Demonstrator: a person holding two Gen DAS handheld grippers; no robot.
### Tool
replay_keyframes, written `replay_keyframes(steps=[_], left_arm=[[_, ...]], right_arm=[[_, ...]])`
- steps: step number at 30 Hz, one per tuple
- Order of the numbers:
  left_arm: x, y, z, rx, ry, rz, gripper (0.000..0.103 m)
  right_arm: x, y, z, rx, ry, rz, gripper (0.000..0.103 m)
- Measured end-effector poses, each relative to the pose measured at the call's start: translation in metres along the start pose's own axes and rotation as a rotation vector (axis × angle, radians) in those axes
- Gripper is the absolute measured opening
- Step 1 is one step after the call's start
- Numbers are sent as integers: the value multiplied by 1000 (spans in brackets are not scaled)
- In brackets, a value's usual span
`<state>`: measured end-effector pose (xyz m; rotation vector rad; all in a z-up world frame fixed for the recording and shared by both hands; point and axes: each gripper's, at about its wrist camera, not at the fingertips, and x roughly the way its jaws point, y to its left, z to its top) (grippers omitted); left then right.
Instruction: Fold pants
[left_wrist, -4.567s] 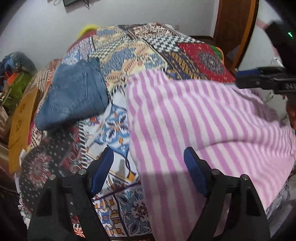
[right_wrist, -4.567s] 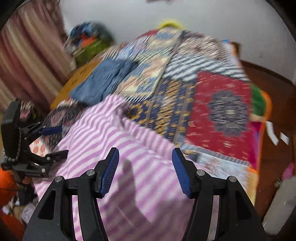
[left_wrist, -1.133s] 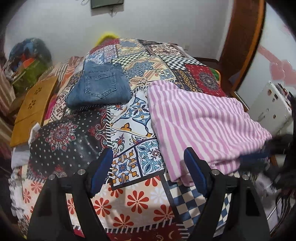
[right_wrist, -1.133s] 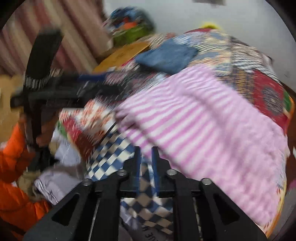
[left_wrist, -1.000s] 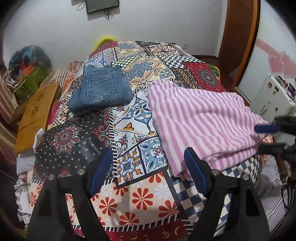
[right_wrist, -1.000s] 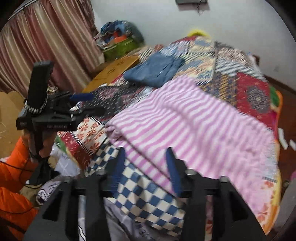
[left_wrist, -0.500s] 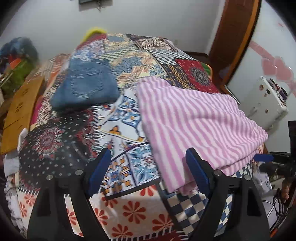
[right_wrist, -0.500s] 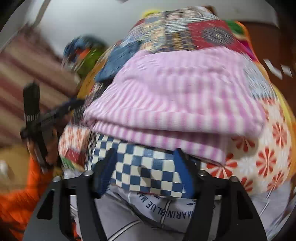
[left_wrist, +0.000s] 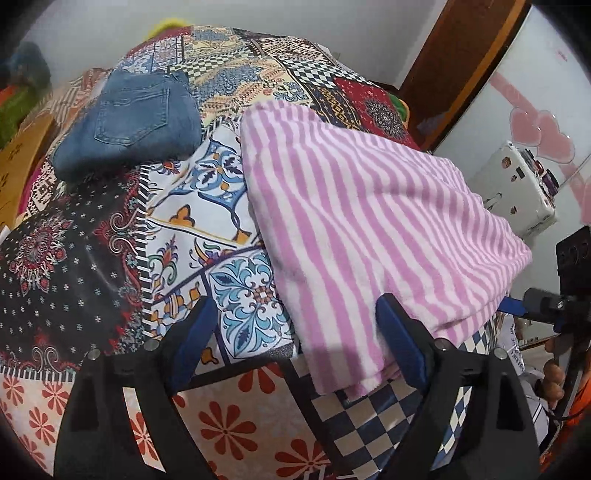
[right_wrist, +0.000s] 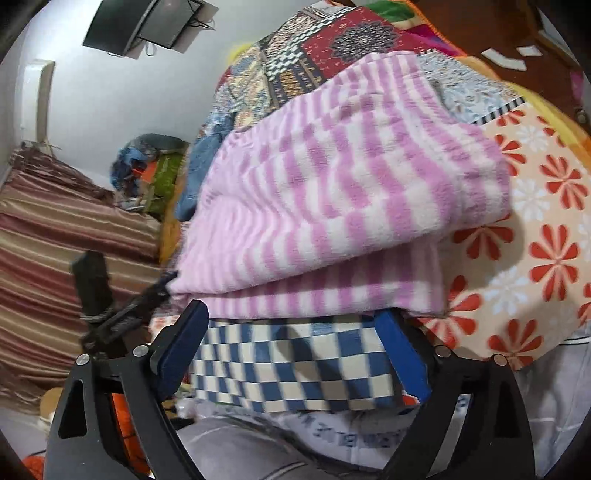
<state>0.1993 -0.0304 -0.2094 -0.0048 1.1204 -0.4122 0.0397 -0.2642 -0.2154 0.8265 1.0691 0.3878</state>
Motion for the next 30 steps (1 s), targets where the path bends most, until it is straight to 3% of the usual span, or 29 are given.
replay_keyframes(steps=[4, 8, 10, 12, 15, 17, 22, 25, 28, 30], left_arm=[[-1, -13, -3, 58, -15, 44, 89], [2, -15, -5, 55, 4, 25, 89], [3, -14, -6, 37, 15, 4, 88], [3, -13, -8, 20, 22, -12, 87], [2, -19, -12, 12, 28, -22, 87], [3, -27, -12, 14, 37, -35, 87], [7, -67, -14, 85, 49, -87, 85], [10, -88, -14, 146, 36, -26, 78], [4, -92, -13, 158, 17, -20, 76], [-10, -84, -11, 140, -9, -18, 76]], right_arm=[[11, 1, 14, 44, -36, 12, 91], [20, -1, 29, 71, -71, 15, 90], [25, 6, 35, 28, -75, -12, 81], [30, 13, 40, -10, -82, -38, 58], [28, 5, 58, -32, -96, -38, 34], [29, -3, 71, -33, -98, -31, 28], [31, -1, 104, -137, -119, -126, 26], [33, 0, 125, -208, -120, -202, 27], [32, -4, 137, -207, -69, -221, 31], [28, -4, 134, -237, -52, -246, 43]])
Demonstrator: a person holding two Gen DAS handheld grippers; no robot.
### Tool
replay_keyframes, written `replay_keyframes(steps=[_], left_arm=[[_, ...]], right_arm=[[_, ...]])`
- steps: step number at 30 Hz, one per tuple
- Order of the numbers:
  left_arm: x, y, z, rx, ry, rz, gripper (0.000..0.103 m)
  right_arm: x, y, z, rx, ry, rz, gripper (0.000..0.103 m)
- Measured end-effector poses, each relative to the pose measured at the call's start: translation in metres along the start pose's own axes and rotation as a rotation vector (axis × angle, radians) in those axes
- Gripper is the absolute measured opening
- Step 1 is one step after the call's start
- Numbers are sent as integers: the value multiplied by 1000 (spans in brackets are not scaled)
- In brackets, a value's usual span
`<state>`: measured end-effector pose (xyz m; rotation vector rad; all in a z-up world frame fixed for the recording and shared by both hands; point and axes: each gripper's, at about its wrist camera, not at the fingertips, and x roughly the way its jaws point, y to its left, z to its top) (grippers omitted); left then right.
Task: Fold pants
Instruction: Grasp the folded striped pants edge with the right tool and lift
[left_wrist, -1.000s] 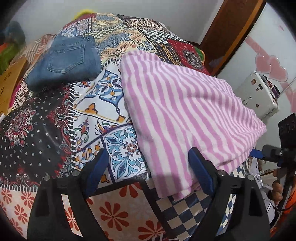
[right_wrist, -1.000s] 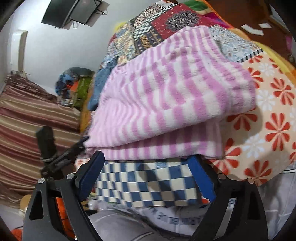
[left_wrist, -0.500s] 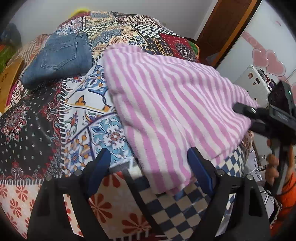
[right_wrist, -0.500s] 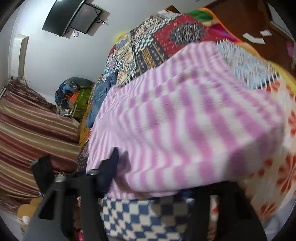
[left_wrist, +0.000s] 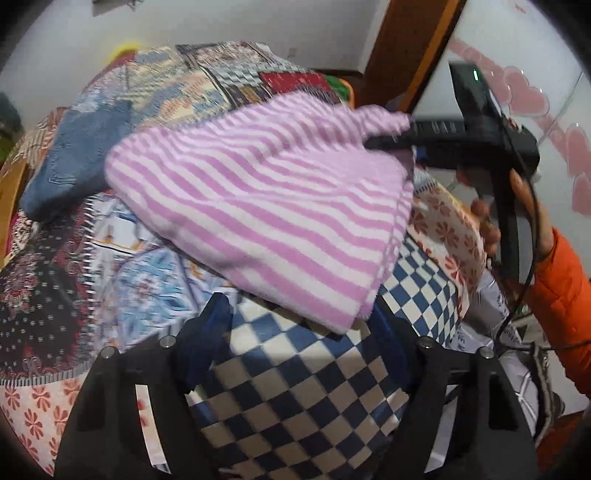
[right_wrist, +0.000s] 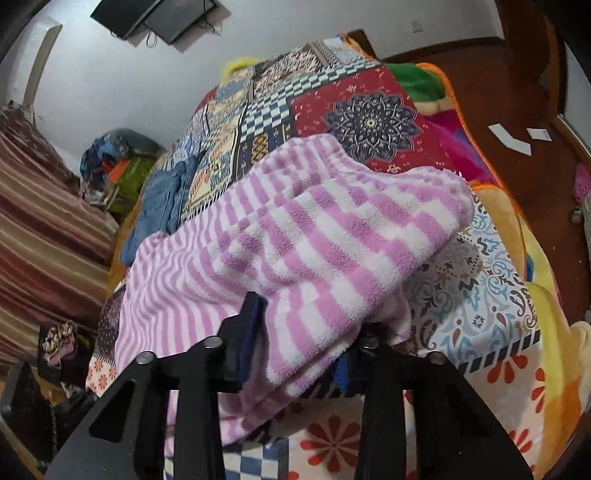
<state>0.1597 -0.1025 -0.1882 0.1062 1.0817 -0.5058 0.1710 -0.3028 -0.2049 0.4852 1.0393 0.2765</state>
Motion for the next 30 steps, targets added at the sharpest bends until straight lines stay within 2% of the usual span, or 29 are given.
replay_keyframes(steps=[1, 3, 5, 9, 13, 17, 20, 24, 27, 29, 30], left_arm=[[-11, 6, 2, -12, -23, 8, 76], [-28, 16, 8, -20, -59, 35, 76], [-44, 25, 20, -17, -111, 104, 76], [-58, 46, 62, 5, -177, 167, 77], [-30, 68, 118, 43, -190, 225, 82], [28, 94, 171, 99, -104, 244, 82], [79, 120, 202, 126, 4, 148, 82], [131, 140, 215, 168, 136, 29, 82], [160, 144, 210, 179, 243, -61, 82], [171, 139, 200, 223, 296, -75, 82], [174, 134, 195, 248, 308, -68, 82]], right_arm=[[-4, 2, -3, -27, -2, -26, 46], [-12, 5, -10, -60, -20, -48, 63], [-22, 3, -16, -51, -55, -49, 71], [-36, -14, -24, 55, -91, 23, 72], [-40, -12, -34, 79, -100, 44, 72], [-25, 1, -42, 100, -61, 93, 82], [-9, 7, -47, 118, -12, 139, 82], [14, 13, -48, 139, 39, 180, 82], [22, 16, -44, 126, 24, 178, 82], [27, 17, -40, 112, 23, 189, 82], [29, 18, -36, 101, 20, 191, 77]])
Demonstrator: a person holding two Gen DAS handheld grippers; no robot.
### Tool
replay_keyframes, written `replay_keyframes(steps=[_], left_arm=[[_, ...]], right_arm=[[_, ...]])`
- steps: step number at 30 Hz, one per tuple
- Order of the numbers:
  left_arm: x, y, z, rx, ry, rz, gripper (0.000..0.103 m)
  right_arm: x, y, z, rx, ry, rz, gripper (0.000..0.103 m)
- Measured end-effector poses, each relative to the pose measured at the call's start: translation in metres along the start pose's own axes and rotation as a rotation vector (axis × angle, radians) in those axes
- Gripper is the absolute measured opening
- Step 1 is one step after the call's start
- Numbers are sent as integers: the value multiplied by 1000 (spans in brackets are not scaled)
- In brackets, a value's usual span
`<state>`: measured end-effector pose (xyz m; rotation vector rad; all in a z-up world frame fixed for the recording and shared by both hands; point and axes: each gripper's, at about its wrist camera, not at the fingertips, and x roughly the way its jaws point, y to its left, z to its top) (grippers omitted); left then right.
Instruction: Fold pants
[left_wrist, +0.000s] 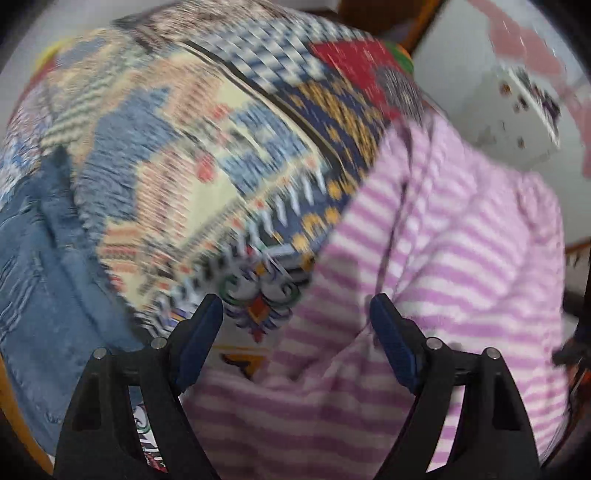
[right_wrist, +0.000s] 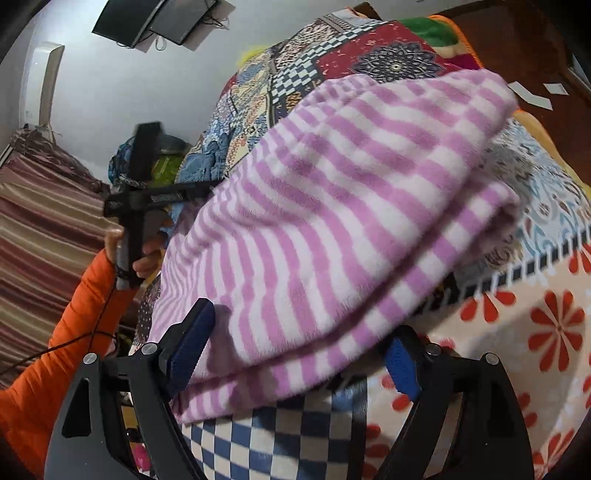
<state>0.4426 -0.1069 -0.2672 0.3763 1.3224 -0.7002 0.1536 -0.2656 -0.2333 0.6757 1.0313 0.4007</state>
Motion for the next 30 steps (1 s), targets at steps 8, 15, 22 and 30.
replay_keyframes(steps=[8, 15, 22, 30], left_arm=[[-4, 1, -24, -120, 21, -39, 73], [-36, -18, -75, -213, -4, -63, 44], [-44, -53, -113, -346, -68, -141, 35], [-81, -28, -110, -392, -188, 26, 40]], right_arm=[[15, 3, 38, -153, 34, -68, 37], [37, -7, 92, -288, 72, -172, 30], [62, -16, 140, -392, 118, -214, 30], [30, -18, 139, -410, 112, -277, 51]])
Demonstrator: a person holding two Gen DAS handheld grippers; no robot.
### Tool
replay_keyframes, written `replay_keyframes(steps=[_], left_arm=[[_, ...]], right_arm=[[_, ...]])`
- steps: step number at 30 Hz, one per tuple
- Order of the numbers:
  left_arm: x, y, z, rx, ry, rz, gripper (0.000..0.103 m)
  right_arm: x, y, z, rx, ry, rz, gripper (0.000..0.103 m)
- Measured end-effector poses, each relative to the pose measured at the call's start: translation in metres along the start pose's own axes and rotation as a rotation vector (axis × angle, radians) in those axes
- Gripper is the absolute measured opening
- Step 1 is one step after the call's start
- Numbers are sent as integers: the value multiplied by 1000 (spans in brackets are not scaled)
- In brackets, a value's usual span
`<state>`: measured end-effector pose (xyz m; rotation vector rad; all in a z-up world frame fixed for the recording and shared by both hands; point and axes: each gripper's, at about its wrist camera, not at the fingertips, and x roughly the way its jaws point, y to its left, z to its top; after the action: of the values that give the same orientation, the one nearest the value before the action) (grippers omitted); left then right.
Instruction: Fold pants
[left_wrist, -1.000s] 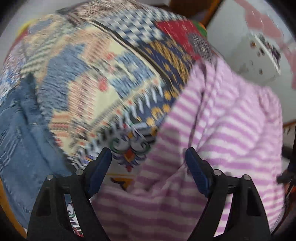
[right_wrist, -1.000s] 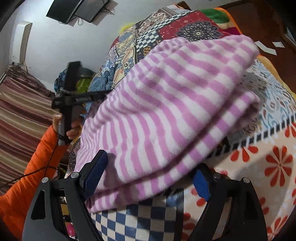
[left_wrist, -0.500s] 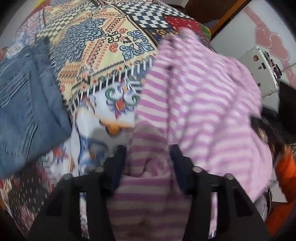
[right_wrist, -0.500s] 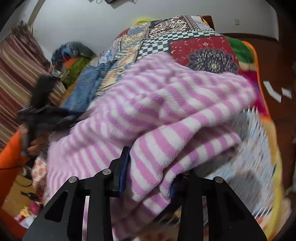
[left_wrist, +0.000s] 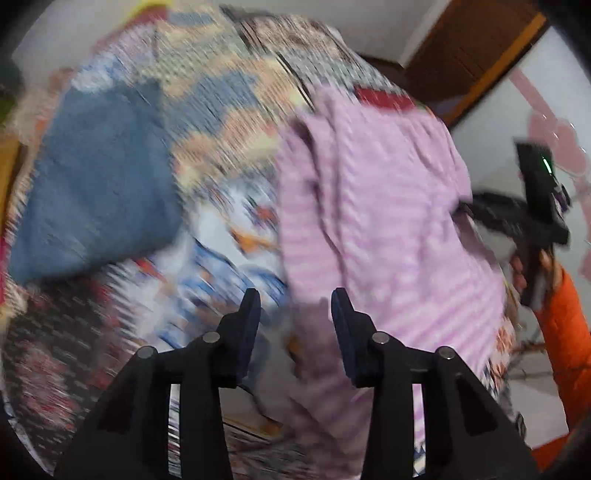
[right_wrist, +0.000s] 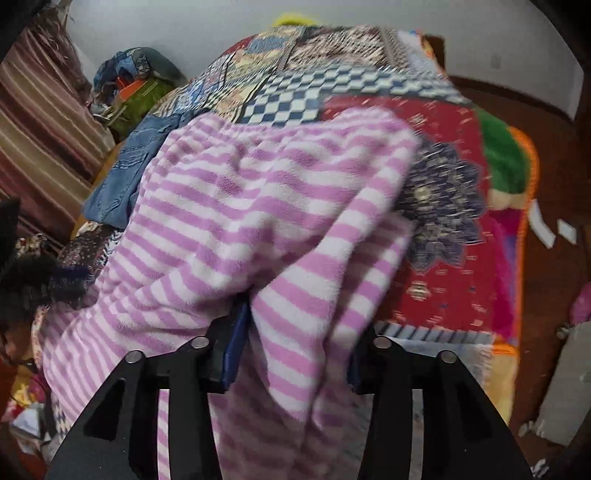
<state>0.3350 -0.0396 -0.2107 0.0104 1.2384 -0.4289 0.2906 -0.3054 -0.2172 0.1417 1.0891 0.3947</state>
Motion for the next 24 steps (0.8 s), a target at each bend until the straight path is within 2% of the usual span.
replay_keyframes(steps=[2, 4, 5, 7, 9, 12, 15, 19, 20, 21, 22, 23, 24], left_arm=[[-13, 7, 16, -18, -44, -30, 41], [-15, 1, 27, -13, -64, -57, 53], [-11, -2, 33, -6, -66, -63, 55], [-1, -6, 46, 2, -42, -82, 55], [25, -7, 63, 8, 10, -128, 55], [51, -11, 69, 11, 80, -196, 55], [66, -13, 72, -10, 118, -239, 55], [79, -10, 80, -41, 123, -245, 55], [80, -8, 82, -52, 113, -239, 53], [82, -6, 82, -66, 105, -245, 40], [83, -4, 83, -77, 98, -251, 13], [84, -2, 84, -83, 96, -237, 6], [84, -1, 83, -87, 88, -226, 6]], right_arm=[[-15, -4, -7, 26, -48, -14, 60], [-33, -11, -17, 68, -96, 5, 65], [-39, -13, -21, 85, -107, 16, 67], [-48, -16, -28, 110, -124, 38, 67], [-55, -15, -36, 123, -130, 62, 67], [-54, -11, -49, 135, -114, 98, 70], [-35, -4, -45, 142, -76, 129, 70], [-12, 5, -53, 139, -25, 146, 70], [-9, 6, -53, 135, -21, 144, 72], [-5, 8, -54, 127, -15, 140, 73], [-2, 10, -55, 114, -11, 129, 71], [0, 12, -56, 103, -14, 123, 69], [1, 14, -57, 92, -15, 117, 64]])
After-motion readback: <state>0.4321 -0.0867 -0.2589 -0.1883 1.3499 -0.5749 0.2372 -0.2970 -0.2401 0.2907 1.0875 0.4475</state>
